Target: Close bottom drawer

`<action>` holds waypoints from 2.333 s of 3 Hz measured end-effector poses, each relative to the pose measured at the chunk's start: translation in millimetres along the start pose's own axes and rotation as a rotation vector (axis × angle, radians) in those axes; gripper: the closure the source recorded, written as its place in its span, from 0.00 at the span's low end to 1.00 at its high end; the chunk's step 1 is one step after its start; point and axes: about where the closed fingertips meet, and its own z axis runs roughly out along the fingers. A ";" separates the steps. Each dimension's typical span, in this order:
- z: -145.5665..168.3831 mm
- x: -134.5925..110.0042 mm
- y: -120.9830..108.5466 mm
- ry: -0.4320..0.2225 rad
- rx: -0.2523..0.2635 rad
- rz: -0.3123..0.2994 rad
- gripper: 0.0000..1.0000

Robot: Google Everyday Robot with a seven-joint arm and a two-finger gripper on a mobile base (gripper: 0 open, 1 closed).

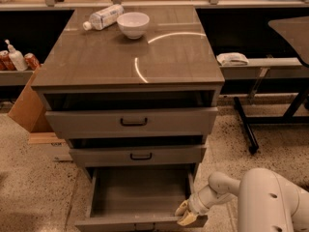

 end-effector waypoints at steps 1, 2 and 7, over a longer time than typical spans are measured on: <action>0.1 -0.2 -0.2 0.000 0.000 0.000 0.57; 0.2 -0.3 -0.3 0.000 0.000 0.000 0.34; -33.6 -19.2 8.5 -0.034 0.086 -0.078 0.00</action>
Offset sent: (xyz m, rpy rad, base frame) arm 0.0369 -0.0486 0.0167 0.0679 -0.2084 -0.0675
